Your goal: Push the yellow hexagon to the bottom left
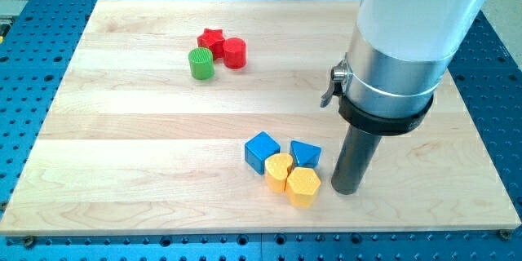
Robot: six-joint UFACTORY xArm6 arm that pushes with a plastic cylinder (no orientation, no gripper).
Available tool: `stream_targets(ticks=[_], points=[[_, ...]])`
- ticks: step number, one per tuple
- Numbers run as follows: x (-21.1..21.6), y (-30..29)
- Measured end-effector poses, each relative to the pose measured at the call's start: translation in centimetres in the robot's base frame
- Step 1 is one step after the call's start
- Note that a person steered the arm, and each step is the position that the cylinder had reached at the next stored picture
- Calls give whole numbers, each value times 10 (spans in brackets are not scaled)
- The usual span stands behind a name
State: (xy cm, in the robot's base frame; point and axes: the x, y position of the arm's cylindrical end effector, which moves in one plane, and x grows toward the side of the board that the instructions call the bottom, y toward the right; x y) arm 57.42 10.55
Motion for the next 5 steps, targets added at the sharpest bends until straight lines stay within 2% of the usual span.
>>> stream_targets(ticks=[2,4,5], points=[[0,-4],[7,-35],[16,-11]])
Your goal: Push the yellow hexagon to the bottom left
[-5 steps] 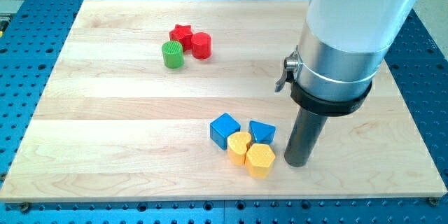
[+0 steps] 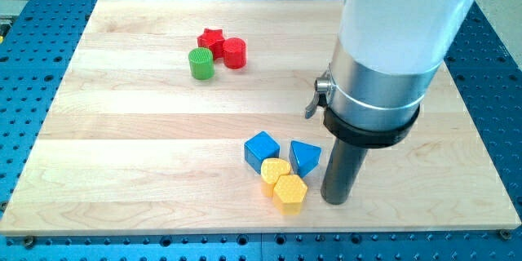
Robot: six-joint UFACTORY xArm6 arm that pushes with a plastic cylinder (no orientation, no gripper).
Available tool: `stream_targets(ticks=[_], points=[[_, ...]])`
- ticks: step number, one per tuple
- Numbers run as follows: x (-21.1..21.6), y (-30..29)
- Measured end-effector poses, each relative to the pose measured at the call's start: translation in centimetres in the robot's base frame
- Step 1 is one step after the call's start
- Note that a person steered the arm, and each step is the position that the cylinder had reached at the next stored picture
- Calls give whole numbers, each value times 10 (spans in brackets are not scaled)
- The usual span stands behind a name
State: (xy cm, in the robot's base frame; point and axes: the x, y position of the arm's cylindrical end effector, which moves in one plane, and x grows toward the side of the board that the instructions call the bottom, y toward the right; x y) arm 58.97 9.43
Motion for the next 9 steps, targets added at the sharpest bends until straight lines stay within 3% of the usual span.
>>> stream_targets(ticks=[1,5,7,8,9], points=[[10,-53],[29,-94],[24,-258],[-12,-201],[-35,-232]])
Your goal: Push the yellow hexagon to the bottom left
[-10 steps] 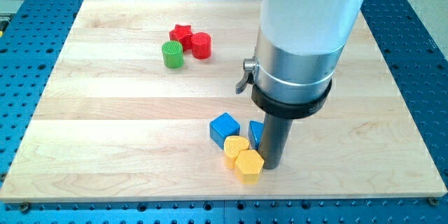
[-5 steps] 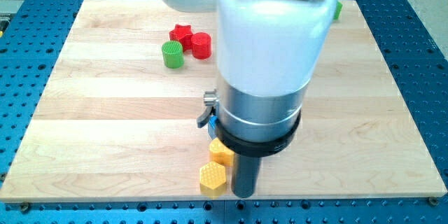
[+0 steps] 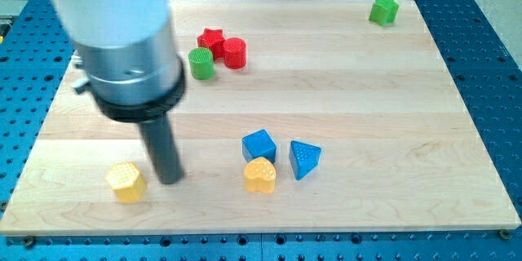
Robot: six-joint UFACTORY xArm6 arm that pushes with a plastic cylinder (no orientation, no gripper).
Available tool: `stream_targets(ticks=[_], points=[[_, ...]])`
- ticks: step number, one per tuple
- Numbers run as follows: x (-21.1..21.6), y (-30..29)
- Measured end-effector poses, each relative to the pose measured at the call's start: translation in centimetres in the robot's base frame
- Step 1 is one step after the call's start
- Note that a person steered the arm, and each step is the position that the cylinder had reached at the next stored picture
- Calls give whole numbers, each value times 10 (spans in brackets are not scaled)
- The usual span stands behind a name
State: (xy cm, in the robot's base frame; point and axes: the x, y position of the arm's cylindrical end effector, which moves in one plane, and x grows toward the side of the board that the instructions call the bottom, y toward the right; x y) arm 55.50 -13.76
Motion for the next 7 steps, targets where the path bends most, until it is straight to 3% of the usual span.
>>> stream_targets(ticks=[1,2,3,4,5,6,7], points=[[8,-48],[5,22],[39,-1],[47,-58],[39,-74],[-55,-20],[-134,-11]])
